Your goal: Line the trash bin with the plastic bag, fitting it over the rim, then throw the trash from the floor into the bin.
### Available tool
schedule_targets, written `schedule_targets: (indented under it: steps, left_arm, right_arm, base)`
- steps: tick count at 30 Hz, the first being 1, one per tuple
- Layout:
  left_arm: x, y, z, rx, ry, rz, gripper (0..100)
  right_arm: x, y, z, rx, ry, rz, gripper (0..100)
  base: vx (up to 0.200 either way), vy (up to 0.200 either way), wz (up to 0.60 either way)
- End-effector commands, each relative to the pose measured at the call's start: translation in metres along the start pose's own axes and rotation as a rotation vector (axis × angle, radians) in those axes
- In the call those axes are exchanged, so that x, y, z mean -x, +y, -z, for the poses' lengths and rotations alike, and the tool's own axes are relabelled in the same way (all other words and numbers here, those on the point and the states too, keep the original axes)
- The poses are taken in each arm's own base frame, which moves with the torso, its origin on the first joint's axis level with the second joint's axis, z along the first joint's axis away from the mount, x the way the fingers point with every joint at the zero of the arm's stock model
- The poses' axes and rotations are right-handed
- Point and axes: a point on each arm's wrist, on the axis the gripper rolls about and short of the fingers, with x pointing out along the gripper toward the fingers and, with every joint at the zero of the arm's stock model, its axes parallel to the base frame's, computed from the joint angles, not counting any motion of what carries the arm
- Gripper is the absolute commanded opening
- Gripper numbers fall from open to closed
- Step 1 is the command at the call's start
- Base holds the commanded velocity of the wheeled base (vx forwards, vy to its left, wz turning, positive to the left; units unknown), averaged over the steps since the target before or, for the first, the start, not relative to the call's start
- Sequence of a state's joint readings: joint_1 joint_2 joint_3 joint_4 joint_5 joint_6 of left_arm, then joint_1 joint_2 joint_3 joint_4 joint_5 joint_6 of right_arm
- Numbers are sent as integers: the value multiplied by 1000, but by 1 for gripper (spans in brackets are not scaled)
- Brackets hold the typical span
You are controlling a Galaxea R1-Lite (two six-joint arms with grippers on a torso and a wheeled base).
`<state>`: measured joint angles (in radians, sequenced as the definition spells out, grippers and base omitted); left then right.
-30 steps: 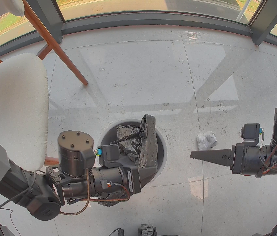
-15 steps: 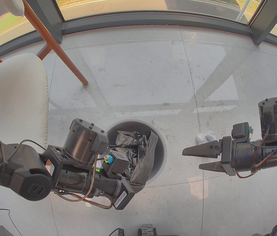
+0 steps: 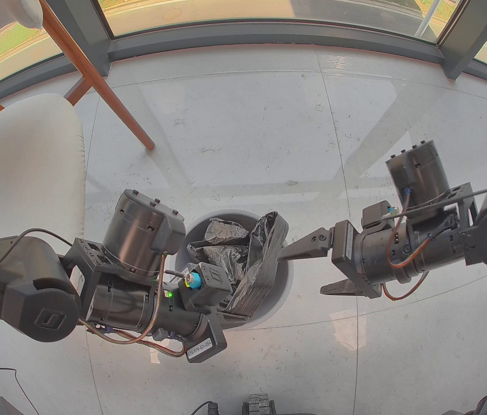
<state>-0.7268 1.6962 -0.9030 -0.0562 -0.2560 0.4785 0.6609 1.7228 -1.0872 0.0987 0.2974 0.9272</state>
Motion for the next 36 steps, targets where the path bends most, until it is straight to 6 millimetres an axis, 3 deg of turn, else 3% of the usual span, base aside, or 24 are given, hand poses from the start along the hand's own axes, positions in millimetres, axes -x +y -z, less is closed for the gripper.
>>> schedule_targets:
  steps: [1, 10, 18, 36]
  left_arm:
    - [1, -3, 5, -10, 12, 10, 0]
    - [1, -4, 6, -8, 13, 12, 0]
    - [1, -4, 6, -4, 13, 14, 0]
    - [1, -3, 6, 4, 14, 6, 0]
  right_arm:
    - [-34, 2, -9, -11, 19, 72, 100]
    - [-68, 4, -30, -14, -28, 114, 100]
    - [-81, -5, -31, -12, -7, 148, 100]
    - [-66, -20, -25, -66, 47, 268, 100]
  base:
    - [0, 0, 0]
    - [0, 0, 0]
    - [0, 0, 0]
    - [0, 0, 0]
